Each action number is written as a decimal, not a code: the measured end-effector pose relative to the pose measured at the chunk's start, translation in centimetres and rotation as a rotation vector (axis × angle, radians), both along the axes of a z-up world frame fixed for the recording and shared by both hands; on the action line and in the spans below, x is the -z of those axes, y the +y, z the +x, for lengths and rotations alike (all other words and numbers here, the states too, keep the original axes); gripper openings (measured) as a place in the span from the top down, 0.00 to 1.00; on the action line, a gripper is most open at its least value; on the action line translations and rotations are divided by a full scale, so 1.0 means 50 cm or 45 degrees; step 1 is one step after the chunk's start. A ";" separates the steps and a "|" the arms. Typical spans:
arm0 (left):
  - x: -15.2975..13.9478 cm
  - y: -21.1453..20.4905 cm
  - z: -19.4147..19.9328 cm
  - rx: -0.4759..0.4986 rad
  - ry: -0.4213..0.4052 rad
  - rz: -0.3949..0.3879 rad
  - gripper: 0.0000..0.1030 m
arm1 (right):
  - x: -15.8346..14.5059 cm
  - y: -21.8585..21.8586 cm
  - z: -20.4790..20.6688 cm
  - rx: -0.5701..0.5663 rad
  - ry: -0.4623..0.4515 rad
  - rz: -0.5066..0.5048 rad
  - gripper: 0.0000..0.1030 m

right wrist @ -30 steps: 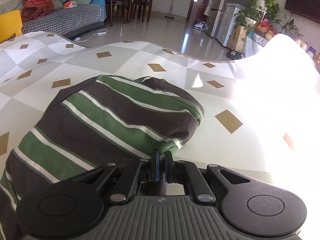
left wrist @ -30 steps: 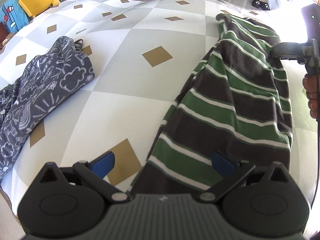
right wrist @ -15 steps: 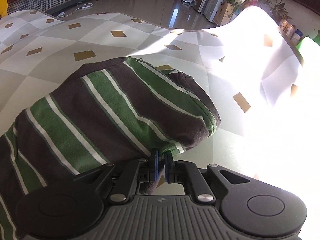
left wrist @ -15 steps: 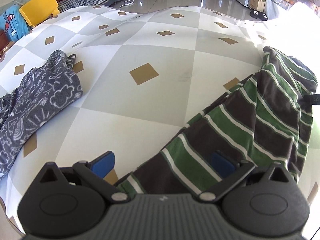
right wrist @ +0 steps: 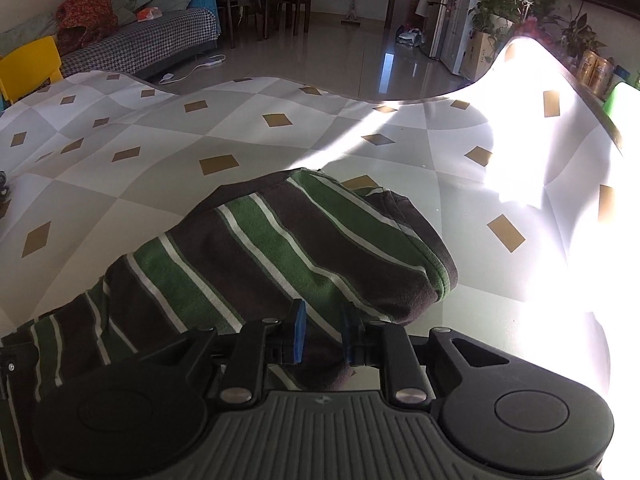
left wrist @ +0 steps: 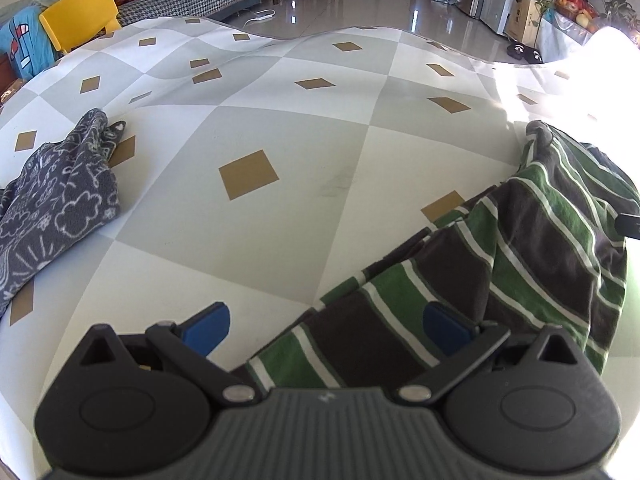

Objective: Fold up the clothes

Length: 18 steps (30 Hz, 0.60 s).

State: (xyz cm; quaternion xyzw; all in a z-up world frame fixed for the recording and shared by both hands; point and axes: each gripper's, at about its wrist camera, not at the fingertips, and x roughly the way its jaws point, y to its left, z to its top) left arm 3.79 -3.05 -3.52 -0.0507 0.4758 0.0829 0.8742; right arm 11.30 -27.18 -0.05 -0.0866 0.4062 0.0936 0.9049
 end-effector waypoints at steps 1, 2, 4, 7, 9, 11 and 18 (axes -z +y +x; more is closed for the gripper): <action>0.003 -0.004 0.003 0.001 0.001 0.005 0.00 | 0.004 0.001 0.000 -0.021 0.014 0.015 0.81; 0.006 -0.008 0.006 0.002 0.001 0.010 0.00 | 0.009 0.002 -0.001 -0.043 0.029 0.031 0.81; 0.013 -0.013 0.010 0.002 0.001 0.021 0.00 | 0.019 0.005 -0.002 -0.087 0.060 0.055 0.81; 0.026 -0.016 0.016 0.001 0.006 0.041 0.00 | 0.043 0.012 -0.006 -0.133 0.092 0.015 0.81; 0.028 -0.005 0.018 -0.025 -0.003 0.033 0.00 | 0.057 0.008 -0.007 -0.139 0.109 0.000 0.79; 0.028 0.009 0.022 -0.069 -0.007 0.049 0.00 | 0.058 0.004 -0.007 -0.143 0.106 0.008 0.79; 0.029 0.038 0.025 -0.121 -0.035 0.083 0.00 | 0.060 -0.009 -0.006 -0.157 0.098 0.032 0.78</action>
